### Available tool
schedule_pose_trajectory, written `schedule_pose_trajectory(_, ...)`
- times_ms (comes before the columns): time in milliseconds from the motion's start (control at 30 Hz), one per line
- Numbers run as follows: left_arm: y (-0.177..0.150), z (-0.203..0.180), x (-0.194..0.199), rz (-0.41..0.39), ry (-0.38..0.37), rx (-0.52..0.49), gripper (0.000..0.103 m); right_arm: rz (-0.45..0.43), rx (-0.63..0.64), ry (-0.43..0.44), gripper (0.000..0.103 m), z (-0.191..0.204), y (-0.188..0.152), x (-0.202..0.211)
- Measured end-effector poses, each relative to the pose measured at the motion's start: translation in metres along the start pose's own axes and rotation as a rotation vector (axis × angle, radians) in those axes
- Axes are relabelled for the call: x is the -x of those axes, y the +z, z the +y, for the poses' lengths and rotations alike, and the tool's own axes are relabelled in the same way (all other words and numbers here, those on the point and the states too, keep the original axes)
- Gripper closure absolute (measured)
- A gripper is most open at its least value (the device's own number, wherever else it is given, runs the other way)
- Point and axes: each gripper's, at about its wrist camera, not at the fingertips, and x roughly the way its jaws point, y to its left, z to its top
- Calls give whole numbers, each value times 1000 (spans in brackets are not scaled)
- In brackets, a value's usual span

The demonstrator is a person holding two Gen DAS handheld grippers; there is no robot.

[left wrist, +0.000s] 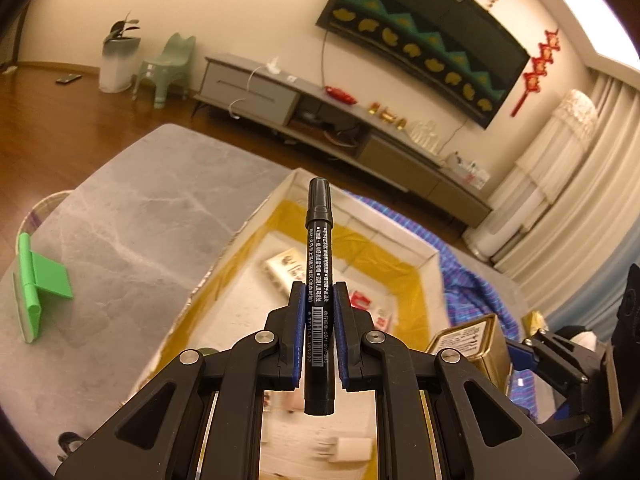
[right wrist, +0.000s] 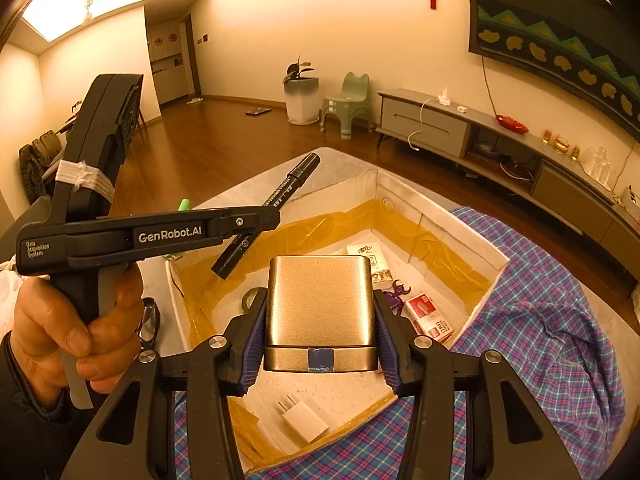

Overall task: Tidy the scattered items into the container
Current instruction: 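Carry the black marker and tan metal cube over the foam box with both grippers, then lower and release the marker with the left while the right releases the metal cube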

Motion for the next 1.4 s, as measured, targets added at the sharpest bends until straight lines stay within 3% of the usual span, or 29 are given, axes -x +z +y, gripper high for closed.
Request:
schedule_pose_trajectory(600,-1,-7,-46,93,231,-123,89,142,66,51,53,-1,-12,-50)
schedule_pose_trajectory(933,2,-21,-57,106,302,-222,89,221,171,50,53,8,-25,-64)
schedule_pose_trajectory(1033,2,-28,-56,96,328,-264,89,240,206,41,53,12,-28,-67)
schedule_pose_trajectory(1300,6,-49,-61,65,488,-451,89,303,225,32,53,8,-35,-84)
schedule_pose_trajectory(1400,7,-51,-70,98,498,-492,89,327,231,43,53,9,-37,-91)
